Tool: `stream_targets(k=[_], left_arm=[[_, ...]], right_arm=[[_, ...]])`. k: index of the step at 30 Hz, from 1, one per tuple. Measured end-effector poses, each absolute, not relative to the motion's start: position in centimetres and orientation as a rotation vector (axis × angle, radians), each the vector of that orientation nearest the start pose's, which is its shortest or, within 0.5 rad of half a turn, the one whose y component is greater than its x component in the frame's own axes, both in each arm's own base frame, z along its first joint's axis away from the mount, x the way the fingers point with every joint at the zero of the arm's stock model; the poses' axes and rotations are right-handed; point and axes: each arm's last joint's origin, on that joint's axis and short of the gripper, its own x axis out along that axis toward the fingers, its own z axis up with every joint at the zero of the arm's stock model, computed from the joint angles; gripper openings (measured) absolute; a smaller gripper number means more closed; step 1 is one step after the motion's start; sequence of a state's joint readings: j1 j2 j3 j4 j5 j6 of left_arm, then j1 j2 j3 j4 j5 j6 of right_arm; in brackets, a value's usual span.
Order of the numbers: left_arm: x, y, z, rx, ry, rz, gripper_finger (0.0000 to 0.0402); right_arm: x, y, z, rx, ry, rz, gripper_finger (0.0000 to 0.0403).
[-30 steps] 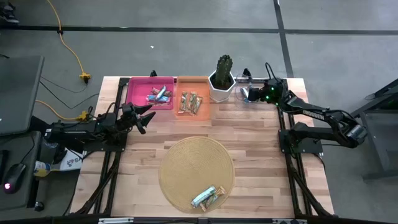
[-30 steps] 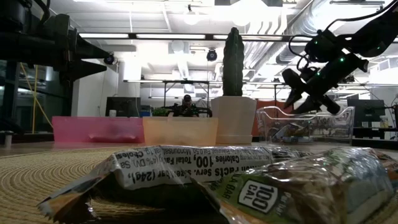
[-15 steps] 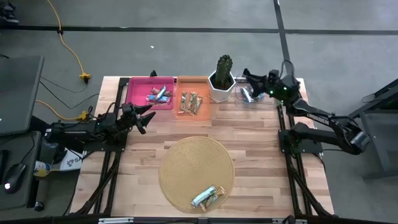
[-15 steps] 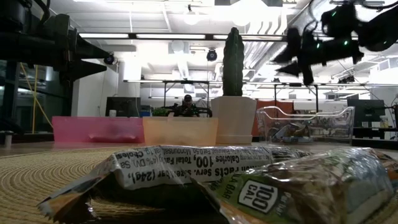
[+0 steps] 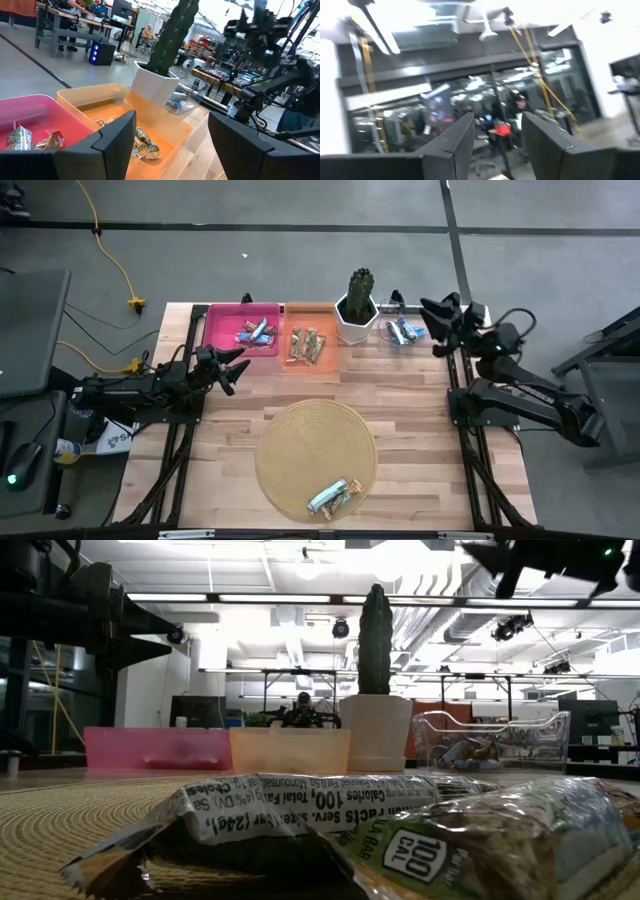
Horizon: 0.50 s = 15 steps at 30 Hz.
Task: Pick and place Granola Bars by type
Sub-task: Put the yellow granola bar into the orange bin
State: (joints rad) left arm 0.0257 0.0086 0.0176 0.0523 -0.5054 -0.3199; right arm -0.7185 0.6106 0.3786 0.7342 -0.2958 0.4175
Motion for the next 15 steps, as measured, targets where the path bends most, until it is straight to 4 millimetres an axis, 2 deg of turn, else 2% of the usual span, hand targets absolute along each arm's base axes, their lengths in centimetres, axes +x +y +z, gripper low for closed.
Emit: stream_targets(k=[6, 10, 15], left_arm=[[9.3, 1.6, 17.4, -0.327, -0.144, 0.517, 0.0245], [9.3, 1.6, 17.4, -0.327, -0.145, 0.517, 0.0245], [9.3, 1.6, 17.4, -0.327, -0.144, 0.517, 0.0245]], right_arm=[[10.6, -6.3, 32.1, 0.144, -0.587, -0.183, 0.0152], [10.7, -5.4, 34.9, 0.122, -0.598, -0.122, 0.0151], [11.9, -4.7, 38.6, 0.117, -0.462, -0.050, 0.0156]])
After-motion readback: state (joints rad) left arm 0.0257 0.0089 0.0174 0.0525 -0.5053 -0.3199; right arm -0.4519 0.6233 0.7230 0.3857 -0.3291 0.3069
